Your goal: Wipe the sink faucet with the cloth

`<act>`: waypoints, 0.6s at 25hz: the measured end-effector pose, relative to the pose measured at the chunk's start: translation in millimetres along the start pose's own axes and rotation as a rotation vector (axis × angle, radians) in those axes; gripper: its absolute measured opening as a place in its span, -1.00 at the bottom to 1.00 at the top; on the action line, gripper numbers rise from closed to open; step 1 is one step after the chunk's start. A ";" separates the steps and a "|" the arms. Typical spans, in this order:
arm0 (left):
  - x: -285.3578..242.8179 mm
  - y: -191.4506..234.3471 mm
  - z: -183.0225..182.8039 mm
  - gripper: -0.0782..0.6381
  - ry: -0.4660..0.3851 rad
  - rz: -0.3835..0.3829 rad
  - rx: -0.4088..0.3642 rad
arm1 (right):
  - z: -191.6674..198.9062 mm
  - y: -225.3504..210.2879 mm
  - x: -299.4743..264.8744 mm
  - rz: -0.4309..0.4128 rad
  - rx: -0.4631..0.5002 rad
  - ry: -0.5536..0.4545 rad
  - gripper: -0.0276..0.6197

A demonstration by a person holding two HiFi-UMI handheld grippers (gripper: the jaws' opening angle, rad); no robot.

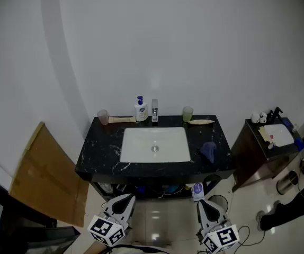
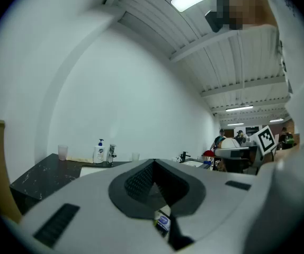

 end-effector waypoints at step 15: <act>-25.5 -43.9 16.3 -0.78 0.017 -0.054 0.004 | 11.3 -38.3 2.3 -0.120 -0.030 0.036 -0.90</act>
Point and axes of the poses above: the fingertips, and each gripper's own axes: x backward along the fingers, y to its left, z out of its underside, the point moved 8 cm from there along x, backward along the fingers, and after that the axes turned 9 degrees about -y, right-handed, at the moved point
